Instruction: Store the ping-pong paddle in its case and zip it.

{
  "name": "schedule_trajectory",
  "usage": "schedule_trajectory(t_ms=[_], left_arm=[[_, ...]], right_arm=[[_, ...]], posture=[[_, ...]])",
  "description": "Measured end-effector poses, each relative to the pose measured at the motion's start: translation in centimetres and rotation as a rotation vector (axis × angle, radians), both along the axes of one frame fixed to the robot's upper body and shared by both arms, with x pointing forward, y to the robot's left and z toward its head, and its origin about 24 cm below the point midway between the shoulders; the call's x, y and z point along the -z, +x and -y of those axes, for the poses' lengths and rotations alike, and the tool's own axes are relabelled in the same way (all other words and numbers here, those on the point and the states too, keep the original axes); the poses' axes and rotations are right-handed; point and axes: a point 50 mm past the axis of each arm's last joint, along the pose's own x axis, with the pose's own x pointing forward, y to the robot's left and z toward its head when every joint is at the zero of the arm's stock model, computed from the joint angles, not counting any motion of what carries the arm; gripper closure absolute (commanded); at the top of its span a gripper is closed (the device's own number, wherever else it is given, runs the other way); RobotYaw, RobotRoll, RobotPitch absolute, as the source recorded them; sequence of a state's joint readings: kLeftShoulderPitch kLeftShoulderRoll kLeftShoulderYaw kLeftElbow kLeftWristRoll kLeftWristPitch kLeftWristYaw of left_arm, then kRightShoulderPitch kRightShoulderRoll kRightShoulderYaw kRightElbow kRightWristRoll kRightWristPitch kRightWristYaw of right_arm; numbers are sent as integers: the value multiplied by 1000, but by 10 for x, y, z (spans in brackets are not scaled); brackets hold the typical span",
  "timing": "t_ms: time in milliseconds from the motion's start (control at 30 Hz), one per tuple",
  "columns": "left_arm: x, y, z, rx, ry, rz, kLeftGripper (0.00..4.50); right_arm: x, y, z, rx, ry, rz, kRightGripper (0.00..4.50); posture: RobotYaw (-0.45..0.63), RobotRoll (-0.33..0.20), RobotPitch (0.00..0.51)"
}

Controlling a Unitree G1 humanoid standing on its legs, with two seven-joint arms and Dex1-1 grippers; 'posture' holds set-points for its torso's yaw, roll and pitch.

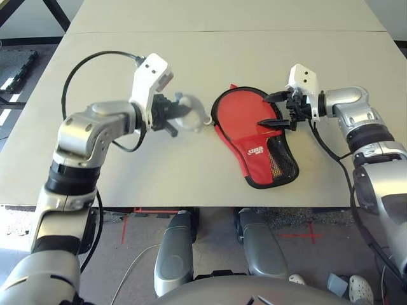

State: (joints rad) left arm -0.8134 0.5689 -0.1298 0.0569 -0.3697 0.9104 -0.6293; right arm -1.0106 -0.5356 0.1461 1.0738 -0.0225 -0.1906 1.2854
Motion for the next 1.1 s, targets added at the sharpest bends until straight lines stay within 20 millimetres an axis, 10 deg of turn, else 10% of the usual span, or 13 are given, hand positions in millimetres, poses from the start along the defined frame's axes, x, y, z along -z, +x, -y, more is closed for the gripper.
schedule_trajectory(t_ms=[567, 1100], left_arm=[[-11, 69, 37, -106, 109, 206, 4473], [-15, 79, 115, -204, -31, 339, 4473]], right_arm=[[2, -4, -5, -39, -8, 18, 1456], [4, -8, -7, -58, -13, 22, 3132]], posture=[[22, 0, 282], [-30, 0, 296]])
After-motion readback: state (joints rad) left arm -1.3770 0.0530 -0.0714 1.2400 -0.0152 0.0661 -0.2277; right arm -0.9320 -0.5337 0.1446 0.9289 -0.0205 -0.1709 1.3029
